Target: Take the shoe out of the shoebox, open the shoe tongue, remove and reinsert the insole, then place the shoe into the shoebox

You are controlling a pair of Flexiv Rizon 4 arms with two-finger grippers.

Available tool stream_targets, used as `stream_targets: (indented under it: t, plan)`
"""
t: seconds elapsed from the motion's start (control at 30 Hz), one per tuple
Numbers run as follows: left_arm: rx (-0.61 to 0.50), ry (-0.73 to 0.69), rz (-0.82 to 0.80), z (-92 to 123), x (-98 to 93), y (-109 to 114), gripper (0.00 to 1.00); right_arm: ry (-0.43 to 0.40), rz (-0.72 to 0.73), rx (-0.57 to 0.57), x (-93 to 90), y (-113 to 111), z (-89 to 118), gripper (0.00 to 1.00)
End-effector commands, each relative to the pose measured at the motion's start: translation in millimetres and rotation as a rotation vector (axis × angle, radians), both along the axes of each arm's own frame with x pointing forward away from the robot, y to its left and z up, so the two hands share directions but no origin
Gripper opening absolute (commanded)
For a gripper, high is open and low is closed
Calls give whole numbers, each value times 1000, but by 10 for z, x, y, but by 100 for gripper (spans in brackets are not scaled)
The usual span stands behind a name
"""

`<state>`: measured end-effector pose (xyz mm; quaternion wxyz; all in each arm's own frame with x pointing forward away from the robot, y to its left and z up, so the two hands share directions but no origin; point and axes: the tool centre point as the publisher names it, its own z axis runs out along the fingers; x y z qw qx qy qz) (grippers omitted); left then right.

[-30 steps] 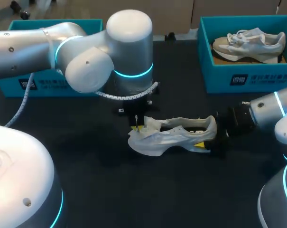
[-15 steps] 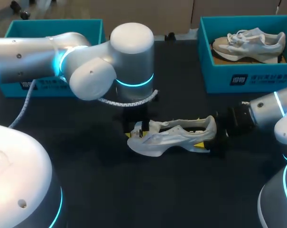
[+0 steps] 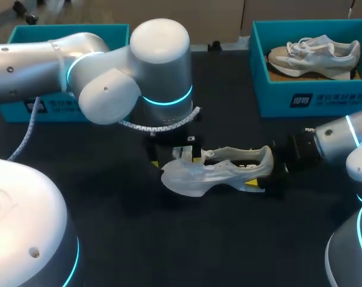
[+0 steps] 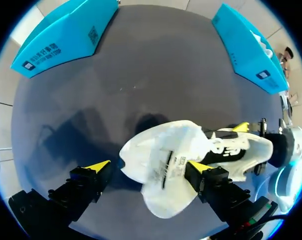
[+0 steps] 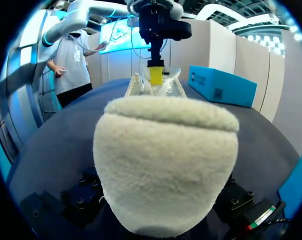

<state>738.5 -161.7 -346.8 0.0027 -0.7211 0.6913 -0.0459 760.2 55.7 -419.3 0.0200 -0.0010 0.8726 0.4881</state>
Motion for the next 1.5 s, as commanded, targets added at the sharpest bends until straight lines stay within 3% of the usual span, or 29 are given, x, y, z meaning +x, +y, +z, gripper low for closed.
stream_targets:
  t: [0.03, 0.4, 0.7, 0.83, 1.1, 1.3, 1.5]
  plan:
    - [-21, -13, -17, 158, -47, 50, 100, 0, 0, -3, -19, 42, -50, 0]
    - [-47, -52, -311, 445, 66, -256, 100, 0, 0, -3, -19, 42, -50, 0]
    - [-21, -171, -625, 688, 200, -443, 100, 0, 0, -3, -19, 42, -50, 0]
    - [-89, -137, -784, 729, 255, -537, 100, 0, 0, -3, -19, 42, -50, 0]
    - [14, -38, -1166, 721, 184, -853, 100, 0, 0, -3, -19, 42, -50, 0]
    - [63, -45, -1306, 789, 168, -1060, 100, 0, 0, -3, -19, 42, -50, 0]
    - [33, -74, -1415, 895, 146, -1140, 97, 0, 0, -3, -19, 42, -50, 0]
